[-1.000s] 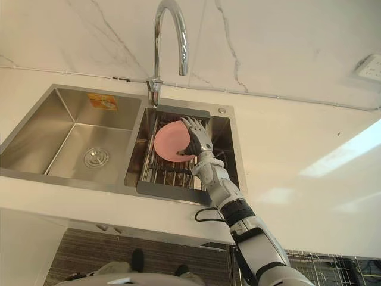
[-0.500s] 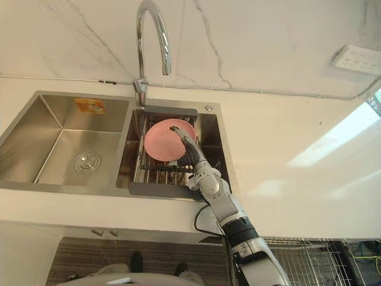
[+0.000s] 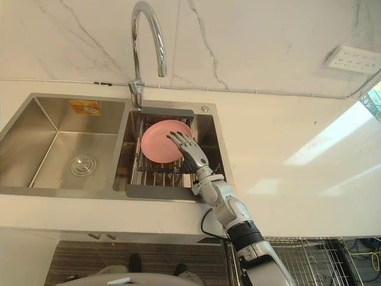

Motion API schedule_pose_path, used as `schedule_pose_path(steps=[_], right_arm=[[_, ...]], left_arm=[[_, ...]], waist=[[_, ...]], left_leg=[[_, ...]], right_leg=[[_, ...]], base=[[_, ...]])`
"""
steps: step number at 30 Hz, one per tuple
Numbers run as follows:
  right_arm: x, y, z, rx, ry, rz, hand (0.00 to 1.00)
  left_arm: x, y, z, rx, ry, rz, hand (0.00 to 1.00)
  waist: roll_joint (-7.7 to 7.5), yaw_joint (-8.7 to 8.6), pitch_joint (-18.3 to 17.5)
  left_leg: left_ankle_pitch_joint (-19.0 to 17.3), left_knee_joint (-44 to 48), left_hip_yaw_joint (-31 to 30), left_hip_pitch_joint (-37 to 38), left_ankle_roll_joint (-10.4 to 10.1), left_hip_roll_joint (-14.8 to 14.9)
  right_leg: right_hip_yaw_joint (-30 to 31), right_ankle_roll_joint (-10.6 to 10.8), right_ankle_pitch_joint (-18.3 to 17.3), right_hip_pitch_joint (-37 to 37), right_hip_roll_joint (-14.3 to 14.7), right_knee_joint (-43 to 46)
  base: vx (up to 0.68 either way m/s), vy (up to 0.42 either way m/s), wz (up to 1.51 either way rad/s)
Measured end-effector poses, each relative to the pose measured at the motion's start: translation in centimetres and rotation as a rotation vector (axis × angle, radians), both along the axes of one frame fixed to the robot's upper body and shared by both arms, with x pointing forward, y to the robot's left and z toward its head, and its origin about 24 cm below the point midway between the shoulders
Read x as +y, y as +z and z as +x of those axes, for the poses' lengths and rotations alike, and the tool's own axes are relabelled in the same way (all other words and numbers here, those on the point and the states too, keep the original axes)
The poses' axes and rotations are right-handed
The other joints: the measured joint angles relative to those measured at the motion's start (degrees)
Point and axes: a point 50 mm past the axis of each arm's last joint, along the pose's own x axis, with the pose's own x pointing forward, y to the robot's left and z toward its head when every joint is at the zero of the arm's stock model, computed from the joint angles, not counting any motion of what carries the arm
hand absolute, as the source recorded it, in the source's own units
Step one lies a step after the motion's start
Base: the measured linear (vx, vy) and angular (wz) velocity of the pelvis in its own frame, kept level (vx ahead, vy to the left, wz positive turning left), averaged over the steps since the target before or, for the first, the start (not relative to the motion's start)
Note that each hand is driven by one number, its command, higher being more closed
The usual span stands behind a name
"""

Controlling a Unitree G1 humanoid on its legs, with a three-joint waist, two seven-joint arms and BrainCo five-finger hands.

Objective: Walk over to the sink, pick up the cup, carry it to the dishwasher, place the cup inside the dishwasher, then close the dishwasher door

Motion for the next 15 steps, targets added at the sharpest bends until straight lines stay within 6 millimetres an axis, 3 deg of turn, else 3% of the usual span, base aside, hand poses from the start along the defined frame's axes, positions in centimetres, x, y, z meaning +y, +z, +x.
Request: schedule_pose_path(steps=[8,15], right_arm=[[0.5,-1.4,0.5,-0.038,0.017,-0.207,0.00],[-0.3,-1.9,2.1,0.005,-0.060,-0.293,0.00]], left_arm=[[0.3,0.0,-0.1,0.004,-0.003,0.008,0.00],[0.2,0.1,0.1,-0.003,-0.005,0.002,0.00]], waist=[[-0.97,0.41,-1.0],[-1.03,1.85,-1.1]], left_leg=[[0.0,0.0,-1.2,-0.1,0.0,-0.2],[0.3,0.0,-2.9,-0.4,0.0,-0.6]], right_leg=[[-1.5,0.0,-0.1,0.3,-0.1,-0.1],[-3.1,0.5,-0.5,0.8,-0.3,-0.2]], base=[[0.00,0.019,0.08],[0.00,0.034,0.12]])
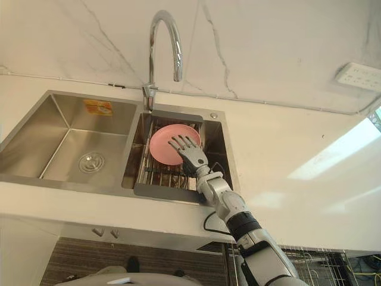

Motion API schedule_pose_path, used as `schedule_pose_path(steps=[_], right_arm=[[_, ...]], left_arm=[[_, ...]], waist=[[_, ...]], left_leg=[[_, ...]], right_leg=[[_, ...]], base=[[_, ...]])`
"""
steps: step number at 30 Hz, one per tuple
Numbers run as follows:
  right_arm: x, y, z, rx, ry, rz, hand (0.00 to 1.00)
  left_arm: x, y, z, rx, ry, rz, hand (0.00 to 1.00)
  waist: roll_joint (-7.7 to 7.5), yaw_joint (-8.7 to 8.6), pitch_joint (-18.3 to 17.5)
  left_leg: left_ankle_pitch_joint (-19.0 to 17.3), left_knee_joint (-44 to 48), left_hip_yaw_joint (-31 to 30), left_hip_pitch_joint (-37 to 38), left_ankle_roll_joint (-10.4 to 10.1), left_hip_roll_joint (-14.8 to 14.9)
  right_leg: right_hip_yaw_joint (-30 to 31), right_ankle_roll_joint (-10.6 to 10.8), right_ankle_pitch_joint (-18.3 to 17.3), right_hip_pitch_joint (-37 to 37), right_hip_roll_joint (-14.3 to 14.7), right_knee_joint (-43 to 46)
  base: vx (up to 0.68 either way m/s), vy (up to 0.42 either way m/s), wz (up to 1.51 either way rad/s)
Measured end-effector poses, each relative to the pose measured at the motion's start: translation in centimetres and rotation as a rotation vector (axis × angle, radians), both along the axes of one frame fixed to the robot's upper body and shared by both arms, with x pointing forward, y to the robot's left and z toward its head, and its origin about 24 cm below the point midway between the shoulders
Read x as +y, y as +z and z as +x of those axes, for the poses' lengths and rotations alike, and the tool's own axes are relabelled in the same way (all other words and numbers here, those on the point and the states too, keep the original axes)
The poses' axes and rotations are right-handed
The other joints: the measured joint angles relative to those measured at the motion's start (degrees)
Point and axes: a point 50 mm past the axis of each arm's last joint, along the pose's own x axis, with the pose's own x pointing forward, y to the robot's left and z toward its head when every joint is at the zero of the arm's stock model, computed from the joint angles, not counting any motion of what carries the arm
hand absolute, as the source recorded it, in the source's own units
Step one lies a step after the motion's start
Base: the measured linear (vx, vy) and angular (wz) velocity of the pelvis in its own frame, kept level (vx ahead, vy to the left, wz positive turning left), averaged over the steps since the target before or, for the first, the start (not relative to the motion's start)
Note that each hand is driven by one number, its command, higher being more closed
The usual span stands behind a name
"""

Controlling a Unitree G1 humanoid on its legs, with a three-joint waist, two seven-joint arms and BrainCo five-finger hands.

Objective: Walk over to the sink, pick up the cup, carry it to the dishwasher, place the cup inside the dishwasher, then close the dishwasher door

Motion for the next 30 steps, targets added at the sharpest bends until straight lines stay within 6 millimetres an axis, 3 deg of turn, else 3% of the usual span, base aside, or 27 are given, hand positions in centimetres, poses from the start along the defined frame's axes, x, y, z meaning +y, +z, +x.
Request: schedule_pose_path(steps=[3,12,17,30], right_arm=[[-0.4,-0.5,0.3,0.023,-0.036,-0.023,0.00],[-0.3,-0.8,1.3,0.038,-0.094,-0.087,0.00],[-1.1,-2.0,1.4,0.083,-0.145,-0.106,0.00],[-2.2,-1.5,2.0,-0.001,-0.240,-0.088,0.00]], left_arm=[[0.0,0.0,0.0,-0.001,-0.002,-0.006,0.00],[0.0,0.0,0.0,-0.002,-0.007,-0.009,0.00],[-0.2,0.0,0.0,-0.001,-0.016,-0.012,0.00],[-0.1,0.0,0.0,-0.006,-0.047,-0.009,0.00]], waist=[[0.00,0.78,0.0],[0.03,1.06,0.0],[0.36,1.38,0.4],[0.77,2.77,2.2]], left_leg=[[0.1,0.0,-0.4,-0.1,0.0,0.0],[0.5,0.0,-0.8,-0.1,0.5,-0.3],[0.3,0.0,-1.8,0.0,0.3,-0.6],[0.3,0.0,-2.0,-0.1,0.4,-1.0]], right_leg=[[-0.3,-0.1,0.0,0.1,0.0,0.1],[-1.1,-0.2,0.1,0.5,-0.2,0.2],[-1.6,0.1,-0.2,1.0,-0.4,0.3],[-1.7,0.3,-0.3,0.7,-1.1,1.2]], base=[[0.02,0.021,0.09],[0.01,0.011,0.03],[0.00,0.031,0.10],[0.00,0.009,0.00]])
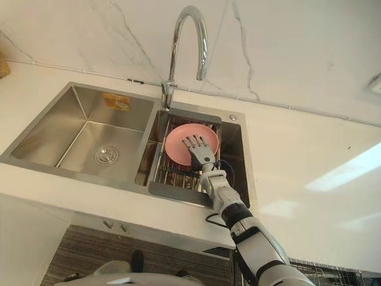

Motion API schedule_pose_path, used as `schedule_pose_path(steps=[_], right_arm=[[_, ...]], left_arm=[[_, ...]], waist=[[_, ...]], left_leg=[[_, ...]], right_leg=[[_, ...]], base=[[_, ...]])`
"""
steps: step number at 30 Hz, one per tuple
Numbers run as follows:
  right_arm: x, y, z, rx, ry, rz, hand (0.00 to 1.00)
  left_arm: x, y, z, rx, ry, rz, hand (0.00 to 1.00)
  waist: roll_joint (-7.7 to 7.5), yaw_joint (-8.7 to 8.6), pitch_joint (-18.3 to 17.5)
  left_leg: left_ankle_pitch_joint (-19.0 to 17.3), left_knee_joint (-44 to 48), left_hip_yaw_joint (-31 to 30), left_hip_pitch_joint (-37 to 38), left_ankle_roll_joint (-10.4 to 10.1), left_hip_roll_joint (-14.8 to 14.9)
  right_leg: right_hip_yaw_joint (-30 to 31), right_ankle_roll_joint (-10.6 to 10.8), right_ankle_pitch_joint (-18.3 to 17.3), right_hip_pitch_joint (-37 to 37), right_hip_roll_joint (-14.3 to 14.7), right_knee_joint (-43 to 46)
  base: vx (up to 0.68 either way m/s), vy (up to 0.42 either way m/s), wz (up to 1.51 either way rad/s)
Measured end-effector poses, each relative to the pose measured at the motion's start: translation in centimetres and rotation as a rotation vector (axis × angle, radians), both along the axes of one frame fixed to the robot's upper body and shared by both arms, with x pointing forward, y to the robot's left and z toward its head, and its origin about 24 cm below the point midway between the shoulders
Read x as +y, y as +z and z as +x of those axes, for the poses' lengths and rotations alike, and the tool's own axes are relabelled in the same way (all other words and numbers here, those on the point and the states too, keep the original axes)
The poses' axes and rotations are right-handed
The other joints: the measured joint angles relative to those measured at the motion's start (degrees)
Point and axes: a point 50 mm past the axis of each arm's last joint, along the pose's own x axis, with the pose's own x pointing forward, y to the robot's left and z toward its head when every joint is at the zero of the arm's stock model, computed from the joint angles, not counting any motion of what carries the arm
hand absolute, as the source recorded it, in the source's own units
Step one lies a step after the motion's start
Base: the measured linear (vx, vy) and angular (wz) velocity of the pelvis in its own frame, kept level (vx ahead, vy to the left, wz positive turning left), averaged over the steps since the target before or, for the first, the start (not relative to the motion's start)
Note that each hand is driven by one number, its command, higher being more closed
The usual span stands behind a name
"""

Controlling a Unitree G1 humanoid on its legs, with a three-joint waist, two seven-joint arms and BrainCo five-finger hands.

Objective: Walk over to the sink, pick up the cup, carry it to the dishwasher, place the cup inside the dishwasher, then close the dishwasher door

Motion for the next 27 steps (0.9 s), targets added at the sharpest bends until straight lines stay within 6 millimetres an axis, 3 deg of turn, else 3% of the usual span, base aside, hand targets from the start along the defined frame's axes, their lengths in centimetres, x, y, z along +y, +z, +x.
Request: schedule_pose_path(steps=[21,22,27], right_arm=[[-1.3,3.6,1.3,-0.327,-0.103,0.018,0.00],[-1.3,3.6,1.3,-0.329,-0.102,0.018,1.00],[-1.2,3.7,1.2,-0.343,-0.105,0.047,1.00]], left_arm=[[0.4,0.6,1.3,-0.108,-0.057,0.139,0.00],[0.3,0.6,1.2,-0.106,-0.065,0.138,0.00],[0.3,0.7,1.3,-0.115,-0.077,0.133,0.00]], waist=[[-0.09,0.74,3.0],[0.09,0.85,3.3],[-0.40,0.94,3.4]], left_leg=[[0.7,0.0,-1.3,-4.6,-0.2,0.1],[0.7,0.0,-1.2,-4.6,-0.2,0.1],[0.8,0.0,-0.9,-4.1,-0.2,0.1]], right_leg=[[-1.2,-0.3,-0.9,-3.9,0.0,0.7],[-1.2,-0.3,-0.9,-3.9,0.0,0.8],[-0.9,-0.3,-0.9,-3.8,-0.1,1.3]], base=[[-0.01,0.009,0.02],[0.04,0.008,-0.01],[0.03,-0.001,-0.03]])
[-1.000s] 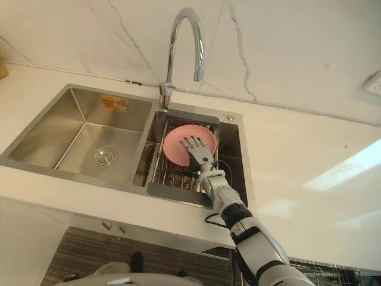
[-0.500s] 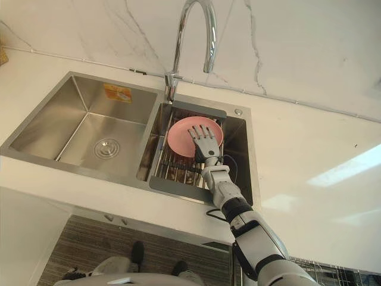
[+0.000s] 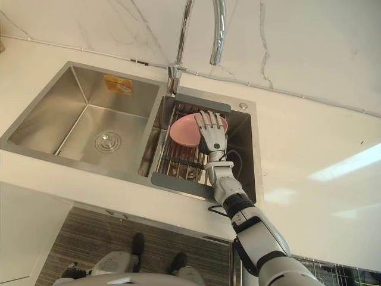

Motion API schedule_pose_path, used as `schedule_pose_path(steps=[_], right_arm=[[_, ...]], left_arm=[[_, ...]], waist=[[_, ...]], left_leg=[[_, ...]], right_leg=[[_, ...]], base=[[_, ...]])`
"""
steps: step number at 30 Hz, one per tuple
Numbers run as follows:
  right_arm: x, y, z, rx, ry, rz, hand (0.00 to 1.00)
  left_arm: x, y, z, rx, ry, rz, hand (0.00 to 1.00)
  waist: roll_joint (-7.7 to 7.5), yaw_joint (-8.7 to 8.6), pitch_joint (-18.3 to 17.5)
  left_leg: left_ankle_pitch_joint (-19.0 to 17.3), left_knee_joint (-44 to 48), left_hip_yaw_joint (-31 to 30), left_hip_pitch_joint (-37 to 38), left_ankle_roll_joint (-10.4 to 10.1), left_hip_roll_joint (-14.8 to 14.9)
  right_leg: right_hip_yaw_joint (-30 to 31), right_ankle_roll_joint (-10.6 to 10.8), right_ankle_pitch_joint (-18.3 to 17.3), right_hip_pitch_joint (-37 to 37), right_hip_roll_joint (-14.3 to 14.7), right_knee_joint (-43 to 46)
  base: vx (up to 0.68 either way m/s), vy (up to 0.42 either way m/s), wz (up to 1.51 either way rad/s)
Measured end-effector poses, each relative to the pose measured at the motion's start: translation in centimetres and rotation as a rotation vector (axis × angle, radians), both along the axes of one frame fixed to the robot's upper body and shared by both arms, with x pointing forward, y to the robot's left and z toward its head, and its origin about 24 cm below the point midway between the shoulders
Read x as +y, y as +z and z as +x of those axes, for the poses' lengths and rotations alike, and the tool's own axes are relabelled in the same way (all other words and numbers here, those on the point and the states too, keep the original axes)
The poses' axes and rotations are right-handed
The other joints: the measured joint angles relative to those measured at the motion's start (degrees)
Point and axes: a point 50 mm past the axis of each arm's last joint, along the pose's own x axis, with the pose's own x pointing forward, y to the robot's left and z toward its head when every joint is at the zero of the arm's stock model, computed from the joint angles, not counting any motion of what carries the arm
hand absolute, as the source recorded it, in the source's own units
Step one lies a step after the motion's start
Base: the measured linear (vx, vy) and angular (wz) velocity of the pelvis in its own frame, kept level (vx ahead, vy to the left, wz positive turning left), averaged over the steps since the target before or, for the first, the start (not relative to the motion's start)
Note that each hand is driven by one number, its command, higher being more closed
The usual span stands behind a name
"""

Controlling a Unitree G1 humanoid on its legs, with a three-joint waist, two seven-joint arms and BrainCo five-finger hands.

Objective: Walk over to the sink, pick up the cup, carry it to the dishwasher, place the cup inside the dishwasher, then close the dishwasher door

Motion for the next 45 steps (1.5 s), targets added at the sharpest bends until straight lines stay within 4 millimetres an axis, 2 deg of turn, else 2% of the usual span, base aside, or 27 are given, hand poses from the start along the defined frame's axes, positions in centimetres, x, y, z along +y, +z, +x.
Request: schedule_pose_path(steps=[1,2,4,5,6,7,20,23,28,37,42,45], right_arm=[[0.0,0.0,0.0,0.001,0.001,0.002,1.00],[0.1,0.1,0.0,-0.003,0.004,0.004,1.00],[0.2,0.1,0.0,-0.004,0.006,0.004,1.00],[0.2,0.1,0.0,-0.005,0.006,0.005,1.00],[0.2,0.1,0.0,-0.005,0.006,0.004,1.00],[0.2,0.2,0.0,-0.006,0.007,0.003,1.00],[0.4,1.1,-0.1,-0.083,0.064,0.012,1.00],[0.5,2.2,-0.1,-0.137,0.075,0.030,1.00],[1.7,3.9,-0.1,-0.197,0.153,0.052,1.00],[2.5,4.9,-0.2,-0.128,0.243,0.037,1.00],[2.6,4.6,-0.3,-0.091,0.276,0.121,1.00],[2.9,4.8,-1.2,-0.110,0.326,0.155,1.00]], left_arm=[[0.0,0.0,0.0,0.000,-0.001,0.000,0.00],[0.0,0.0,0.0,-0.001,-0.001,0.000,0.00],[0.0,0.0,0.0,0.000,-0.002,0.000,0.00],[0.0,0.0,0.0,0.000,-0.002,-0.001,0.00],[0.0,0.0,0.0,0.000,-0.003,-0.001,0.00],[0.0,0.0,0.0,0.000,-0.003,-0.001,0.00],[0.2,0.1,-0.1,0.000,-0.047,0.058,0.00],[0.1,0.3,-0.1,-0.011,-0.045,0.058,0.00],[0.1,0.3,0.0,-0.012,-0.041,0.056,0.00],[-0.1,0.2,0.0,-0.010,-0.040,0.049,0.00],[-0.2,0.2,-0.2,0.002,-0.038,0.047,0.00],[-0.2,0.2,-0.2,0.006,-0.037,0.047,0.00]], waist=[[0.72,0.00,0.4],[-0.10,0.05,0.2],[0.67,0.36,0.7],[0.01,0.37,0.5],[0.53,0.37,0.8],[-0.07,0.37,0.5],[0.24,0.16,0.9],[0.24,0.35,0.9],[0.20,0.36,0.9],[0.16,-0.66,0.9],[0.13,-1.25,0.8],[0.11,-1.38,0.7]], left_leg=[[0.0,0.0,0.1,0.0,0.0,0.0],[0.0,0.0,0.2,0.2,0.0,0.1],[0.0,0.0,0.6,0.3,0.0,0.2],[0.0,0.0,0.7,0.4,0.0,0.2],[0.0,0.0,0.7,0.4,0.0,0.2],[-0.1,0.0,0.7,0.4,0.1,0.2],[0.0,0.0,0.8,0.4,0.0,0.2],[0.0,0.0,0.7,0.7,0.0,0.2],[0.2,0.4,0.9,1.2,0.5,0.2],[-0.4,0.3,2.9,4.0,0.0,0.6],[-0.8,0.0,4.4,4.5,0.0,1.0],[-0.8,0.0,4.7,4.5,0.0,1.0]], right_leg=[[0.1,0.0,0.0,0.0,0.0,0.1],[0.3,0.0,0.0,0.0,0.0,0.2],[0.7,0.0,0.0,0.0,0.1,0.3],[0.7,0.0,0.0,0.0,0.1,0.3],[0.7,0.0,0.0,0.0,0.1,0.3],[0.8,0.0,0.0,0.0,0.0,0.3],[0.9,0.0,0.0,-0.1,0.0,0.2],[0.9,0.0,0.0,-0.1,0.1,0.2],[1.0,-0.1,0.5,0.3,0.1,0.2],[2.9,-0.1,0.5,2.0,0.3,0.3],[4.3,-0.3,0.6,2.0,0.5,0.1],[4.5,-0.5,0.8,2.1,0.6,-0.4]], base=[[0.02,-0.003,-0.06],[0.02,0.000,-0.08],[0.01,0.000,-0.08],[0.00,0.005,-0.03],[0.00,0.000,0.00],[0.00,0.000,0.00],[0.00,0.000,0.00],[0.06,-0.004,0.03],[0.04,-0.010,0.00],[0.00,-0.003,-0.13],[-0.07,0.038,-0.15],[-0.02,0.031,-0.06]])
